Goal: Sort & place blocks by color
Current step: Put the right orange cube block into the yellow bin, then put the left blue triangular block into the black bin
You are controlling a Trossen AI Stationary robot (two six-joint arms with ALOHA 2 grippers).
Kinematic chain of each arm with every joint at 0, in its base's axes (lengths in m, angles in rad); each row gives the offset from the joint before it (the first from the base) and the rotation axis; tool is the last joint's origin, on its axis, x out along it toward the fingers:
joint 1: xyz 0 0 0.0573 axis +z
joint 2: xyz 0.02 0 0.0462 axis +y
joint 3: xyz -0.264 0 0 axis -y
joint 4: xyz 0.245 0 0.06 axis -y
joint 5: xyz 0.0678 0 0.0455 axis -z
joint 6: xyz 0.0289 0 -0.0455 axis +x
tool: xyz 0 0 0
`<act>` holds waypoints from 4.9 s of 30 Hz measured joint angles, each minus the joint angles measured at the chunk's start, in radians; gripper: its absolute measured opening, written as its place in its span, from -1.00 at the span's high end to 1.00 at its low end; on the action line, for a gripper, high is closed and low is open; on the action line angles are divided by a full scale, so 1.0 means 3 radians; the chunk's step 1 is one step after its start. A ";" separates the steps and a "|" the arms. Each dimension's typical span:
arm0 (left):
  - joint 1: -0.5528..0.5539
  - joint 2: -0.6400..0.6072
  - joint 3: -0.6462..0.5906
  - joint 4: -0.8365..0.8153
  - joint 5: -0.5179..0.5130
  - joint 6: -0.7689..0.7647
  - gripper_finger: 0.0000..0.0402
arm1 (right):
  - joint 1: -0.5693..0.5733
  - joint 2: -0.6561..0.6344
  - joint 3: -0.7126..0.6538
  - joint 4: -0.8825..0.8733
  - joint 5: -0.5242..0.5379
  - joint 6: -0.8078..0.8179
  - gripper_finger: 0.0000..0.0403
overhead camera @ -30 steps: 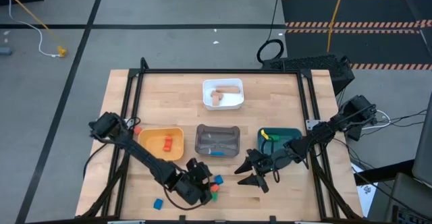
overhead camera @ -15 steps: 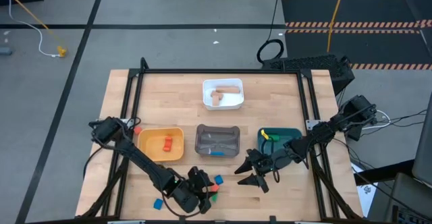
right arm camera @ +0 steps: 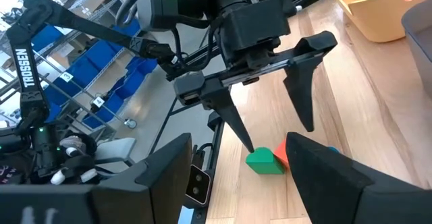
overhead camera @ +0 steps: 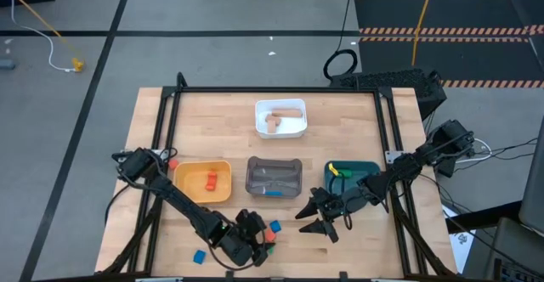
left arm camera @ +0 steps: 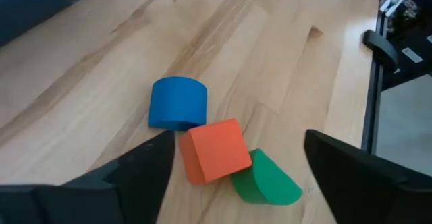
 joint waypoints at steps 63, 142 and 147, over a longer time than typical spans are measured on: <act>0.0189 -0.0004 0.0100 -0.0607 0.0226 -0.0110 0.25 | -0.0001 0.0000 0.0000 0.0001 -0.0001 -0.0001 -0.15; -0.0163 -0.1862 -0.0875 -0.2793 -0.0164 -0.1490 -0.16 | -0.0001 0.0000 0.0001 0.0001 -0.0001 -0.0001 -0.15; -0.0306 -0.1864 -0.0872 -0.1931 0.0086 -0.1210 -0.16 | 0.0000 0.0000 0.0001 0.0001 -0.0001 -0.0001 -0.15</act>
